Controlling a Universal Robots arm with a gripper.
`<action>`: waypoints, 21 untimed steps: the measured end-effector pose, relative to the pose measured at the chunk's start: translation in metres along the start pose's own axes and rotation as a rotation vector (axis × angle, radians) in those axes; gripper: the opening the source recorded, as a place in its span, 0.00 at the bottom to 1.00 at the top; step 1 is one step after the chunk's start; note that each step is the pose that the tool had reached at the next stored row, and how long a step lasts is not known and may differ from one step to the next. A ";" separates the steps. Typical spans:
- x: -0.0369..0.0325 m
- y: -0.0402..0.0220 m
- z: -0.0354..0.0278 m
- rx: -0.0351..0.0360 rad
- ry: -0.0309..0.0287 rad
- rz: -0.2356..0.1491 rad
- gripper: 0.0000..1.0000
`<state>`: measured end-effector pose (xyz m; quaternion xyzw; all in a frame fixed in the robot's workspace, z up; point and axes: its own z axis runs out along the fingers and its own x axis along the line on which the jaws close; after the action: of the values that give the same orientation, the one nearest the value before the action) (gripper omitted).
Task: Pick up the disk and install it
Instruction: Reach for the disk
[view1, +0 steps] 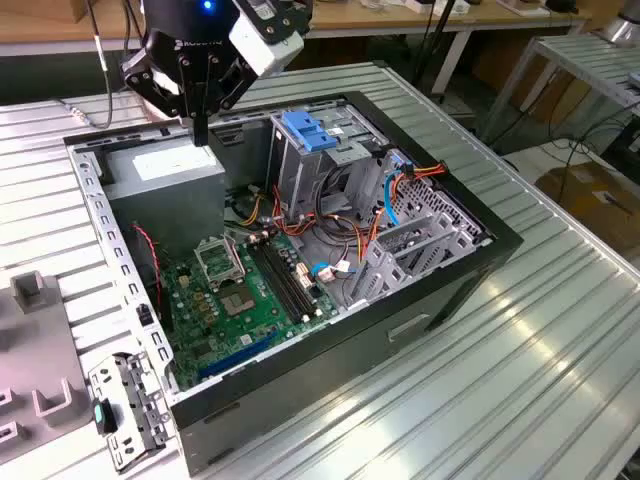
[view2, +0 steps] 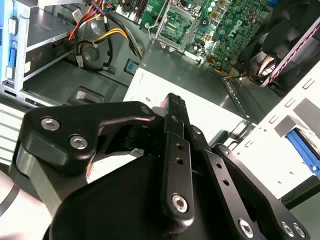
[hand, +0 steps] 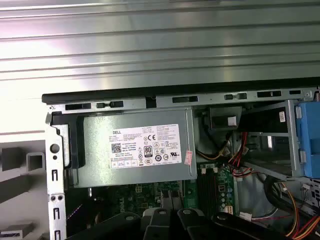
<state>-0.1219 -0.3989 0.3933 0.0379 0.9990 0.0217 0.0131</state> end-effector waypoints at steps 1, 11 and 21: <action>0.0000 0.0000 0.0000 0.0000 0.0000 0.000 0.11; 0.0019 -0.0001 0.0000 0.0000 0.0000 0.000 0.11; 0.0069 -0.0005 -0.0002 0.0000 0.0000 0.000 0.11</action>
<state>-0.1289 -0.3989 0.3933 0.0379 0.9990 0.0217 0.0131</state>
